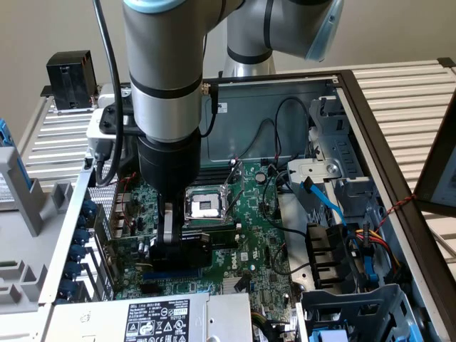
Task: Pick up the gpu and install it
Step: 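Press down on the gpu until it lock into place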
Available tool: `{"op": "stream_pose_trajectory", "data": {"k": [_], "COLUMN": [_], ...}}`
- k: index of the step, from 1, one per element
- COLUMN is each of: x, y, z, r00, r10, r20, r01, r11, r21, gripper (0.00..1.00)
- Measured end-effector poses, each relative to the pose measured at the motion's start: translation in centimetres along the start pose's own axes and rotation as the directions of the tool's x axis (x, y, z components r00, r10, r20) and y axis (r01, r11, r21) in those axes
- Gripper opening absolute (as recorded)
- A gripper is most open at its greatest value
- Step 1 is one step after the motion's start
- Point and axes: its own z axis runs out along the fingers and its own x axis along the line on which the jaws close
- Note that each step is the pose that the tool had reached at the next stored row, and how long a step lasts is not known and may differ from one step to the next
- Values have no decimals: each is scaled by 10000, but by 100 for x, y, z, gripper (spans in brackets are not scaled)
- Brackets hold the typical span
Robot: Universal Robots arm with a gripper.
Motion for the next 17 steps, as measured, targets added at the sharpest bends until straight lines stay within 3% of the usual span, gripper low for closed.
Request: {"op": "stream_pose_trajectory", "data": {"k": [17], "x": [-5], "y": [-1], "z": [13], "r00": [10000], "r10": [6], "r20": [-66], "r01": [-6], "r11": [10000], "r21": [-33], "gripper": [26]}}
